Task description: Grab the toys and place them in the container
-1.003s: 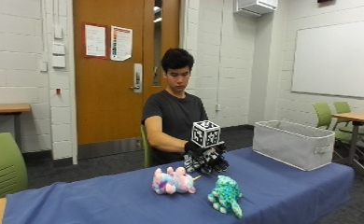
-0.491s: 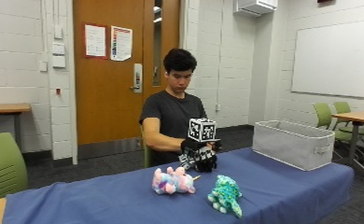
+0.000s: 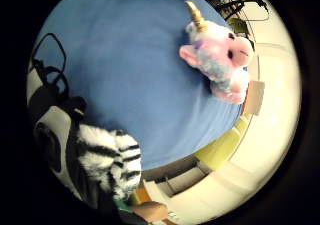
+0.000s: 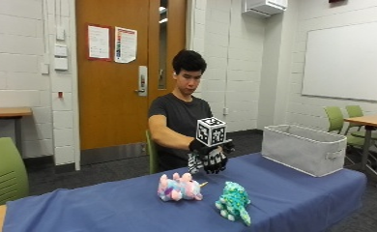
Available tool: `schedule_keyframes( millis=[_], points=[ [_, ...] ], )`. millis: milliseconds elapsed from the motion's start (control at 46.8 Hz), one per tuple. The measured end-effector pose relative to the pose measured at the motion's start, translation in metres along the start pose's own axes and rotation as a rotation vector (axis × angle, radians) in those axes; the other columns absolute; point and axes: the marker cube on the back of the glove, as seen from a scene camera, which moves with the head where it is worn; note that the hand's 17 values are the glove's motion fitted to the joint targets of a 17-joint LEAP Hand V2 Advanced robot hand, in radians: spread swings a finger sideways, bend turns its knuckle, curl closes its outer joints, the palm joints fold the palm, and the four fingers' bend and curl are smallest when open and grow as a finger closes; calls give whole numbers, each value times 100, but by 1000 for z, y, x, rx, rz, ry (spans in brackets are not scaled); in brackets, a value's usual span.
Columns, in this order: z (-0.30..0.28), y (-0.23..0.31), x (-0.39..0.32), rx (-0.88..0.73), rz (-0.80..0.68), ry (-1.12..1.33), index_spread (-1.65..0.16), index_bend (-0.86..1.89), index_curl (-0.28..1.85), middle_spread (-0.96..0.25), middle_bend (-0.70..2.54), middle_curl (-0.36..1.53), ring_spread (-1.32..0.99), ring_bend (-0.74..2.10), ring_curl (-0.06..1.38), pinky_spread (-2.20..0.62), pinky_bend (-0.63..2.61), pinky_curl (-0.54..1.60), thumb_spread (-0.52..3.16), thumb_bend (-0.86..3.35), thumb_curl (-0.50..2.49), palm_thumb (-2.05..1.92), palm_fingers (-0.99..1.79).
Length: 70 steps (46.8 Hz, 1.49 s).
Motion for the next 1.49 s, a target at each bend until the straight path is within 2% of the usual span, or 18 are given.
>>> schedule_keyframes(
  millis=[192, 448, 619, 726, 747, 833, 897, 961, 1025, 1067, 1217, 1281, 1302, 1324, 1345, 1366, 1388, 1494],
  points=[
    [-77, -14, -10, 85, 13, -43, -36, 33, 61, -38, 76, 61, -46, 95, 50, -45, 71, 36, 75, 16, 69, 64, 116],
    [-186, -34, -100, 221, -103, -49, -36, 33, 70, -38, 79, 65, -46, 97, 51, -44, 73, 37, 70, 15, 79, 63, 113],
    [-232, -26, -235, 289, -332, -29, -37, 31, 75, -39, 80, 66, -46, 98, 51, -45, 74, 37, 68, 15, 85, 62, 112],
    [-242, -19, -292, 316, -661, 44, -37, 30, 79, -39, 80, 67, -45, 98, 51, -45, 74, 36, 68, 14, 89, 61, 112],
    [-244, -20, -306, 321, -683, 48, -37, 30, 79, -39, 80, 67, -46, 98, 51, -45, 74, 36, 68, 15, 90, 61, 111],
    [-252, -21, -387, 315, -584, 14, -38, 28, 82, -39, 80, 67, -45, 99, 51, -45, 74, 36, 68, 14, 93, 61, 111],
    [-247, -32, -418, 342, -554, 125, -38, 27, 84, -39, 80, 68, -45, 99, 51, -45, 74, 36, 67, 14, 95, 60, 111],
    [-242, -51, -422, 342, -586, 143, -38, 26, 86, -39, 80, 68, -45, 99, 51, -45, 75, 36, 68, 14, 97, 60, 111],
    [-240, -60, -431, 283, -674, -58, -39, 25, 87, -39, 79, 68, -45, 99, 51, -44, 75, 36, 68, 14, 99, 59, 111],
    [-235, -62, -444, 267, -675, -117, -39, 24, 89, -39, 79, 69, -45, 98, 50, -44, 75, 36, 68, 13, 100, 59, 110],
    [-217, -74, -461, 229, -526, -66, -40, 20, 92, -39, 78, 69, -45, 99, 50, -44, 75, 36, 69, 13, 104, 59, 110],
    [-207, -78, -452, 191, -570, 30, -41, 18, 94, -40, 77, 69, -45, 99, 50, -44, 75, 36, 69, 12, 106, 58, 108],
    [-204, -79, -449, 181, -578, 50, -40, 1, 89, -40, 69, 67, -45, 101, 50, -43, 84, 39, 74, 6, 102, 51, 91],
    [-203, -81, -445, 179, -572, 63, -39, -1, 88, -39, 68, 67, -45, 103, 52, -42, 84, 39, 86, 2, 96, 41, 80],
    [-202, -83, -441, 184, -558, 75, -36, -13, 83, -35, 54, 63, -43, 96, 50, -39, 91, 42, 87, -13, 88, 21, 30],
    [-203, -86, -436, 194, -545, 93, -32, -9, 85, -30, 47, 64, -39, 93, 54, -38, 97, 48, 87, -18, 84, 9, 1],
    [-203, -87, -430, 205, -541, 113, -30, -4, 85, -27, 47, 64, -37, 92, 56, -36, 102, 50, 88, -16, 81, 5, -5],
    [-212, -82, -413, 251, -614, 105, -26, -2, 65, -19, 43, 57, -35, 83, 44, -31, 103, 42, 92, -11, 69, -8, -5]
  ],
)
